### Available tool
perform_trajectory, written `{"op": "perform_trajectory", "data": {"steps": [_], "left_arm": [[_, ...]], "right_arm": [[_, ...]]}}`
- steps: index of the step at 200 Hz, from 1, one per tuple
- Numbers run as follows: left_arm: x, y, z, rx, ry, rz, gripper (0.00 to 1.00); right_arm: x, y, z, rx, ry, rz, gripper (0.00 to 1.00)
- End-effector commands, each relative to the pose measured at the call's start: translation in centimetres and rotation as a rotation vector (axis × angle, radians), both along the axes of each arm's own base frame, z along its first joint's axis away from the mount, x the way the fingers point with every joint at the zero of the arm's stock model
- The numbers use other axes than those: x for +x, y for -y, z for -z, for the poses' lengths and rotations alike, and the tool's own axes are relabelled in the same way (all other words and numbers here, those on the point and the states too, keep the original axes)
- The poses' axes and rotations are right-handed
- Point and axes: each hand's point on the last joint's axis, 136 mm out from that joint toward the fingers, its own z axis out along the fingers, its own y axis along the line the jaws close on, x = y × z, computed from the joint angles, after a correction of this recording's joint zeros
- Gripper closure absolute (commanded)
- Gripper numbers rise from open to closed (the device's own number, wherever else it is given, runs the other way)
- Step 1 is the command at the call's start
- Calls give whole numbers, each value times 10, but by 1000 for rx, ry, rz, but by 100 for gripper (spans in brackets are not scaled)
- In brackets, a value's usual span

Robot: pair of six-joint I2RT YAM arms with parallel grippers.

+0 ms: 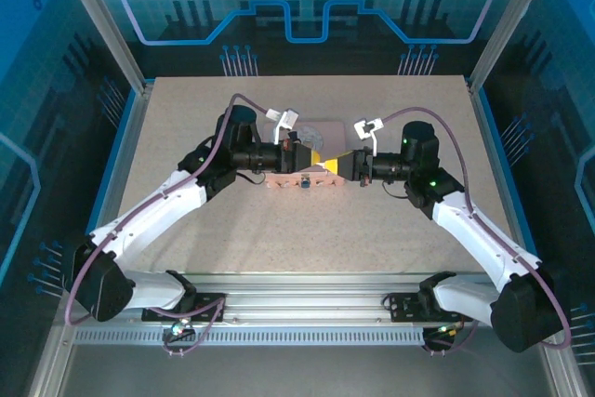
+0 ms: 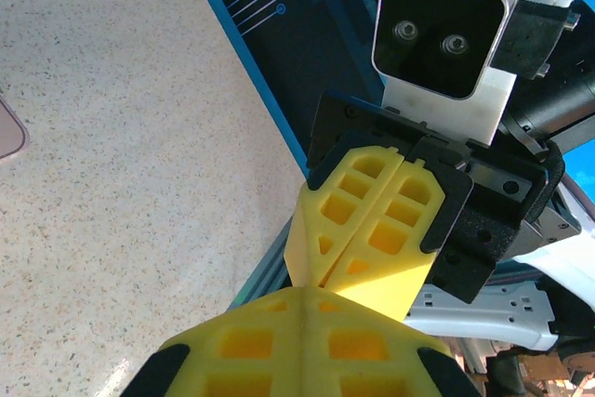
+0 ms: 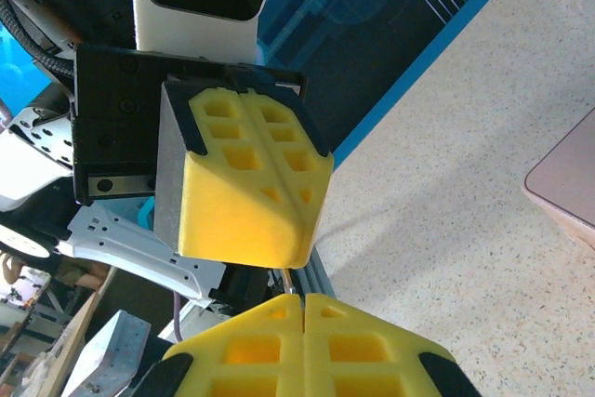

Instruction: Unlock the padlock with the key

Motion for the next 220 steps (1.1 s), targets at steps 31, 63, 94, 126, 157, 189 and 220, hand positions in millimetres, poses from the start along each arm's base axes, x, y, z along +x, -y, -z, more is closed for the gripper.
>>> {"op": "perform_trajectory", "data": {"steps": [31, 63, 94, 126, 157, 189, 220], "left_arm": [[-10, -1, -9, -12, 21, 33, 100], [-12, 0, -9, -13, 16, 45, 100], [-12, 0, -10, -15, 20, 46, 100], [-12, 0, -9, -13, 18, 43, 100], [-11, -1, -11, -15, 25, 39, 100], [-10, -1, -12, -14, 27, 35, 100], [-9, -1, -11, -9, 26, 31, 100]], "right_arm": [[-1, 2, -8, 7, 24, 17, 63], [-2, 0, -9, 13, 22, 1, 61], [-5, -3, -10, 21, 23, -23, 66], [-8, -7, -9, 18, 20, -51, 67], [-10, -9, -6, 9, 12, -65, 66], [-11, -9, -4, 5, 5, -72, 73], [-12, -9, -5, 5, 12, -76, 91]]}}
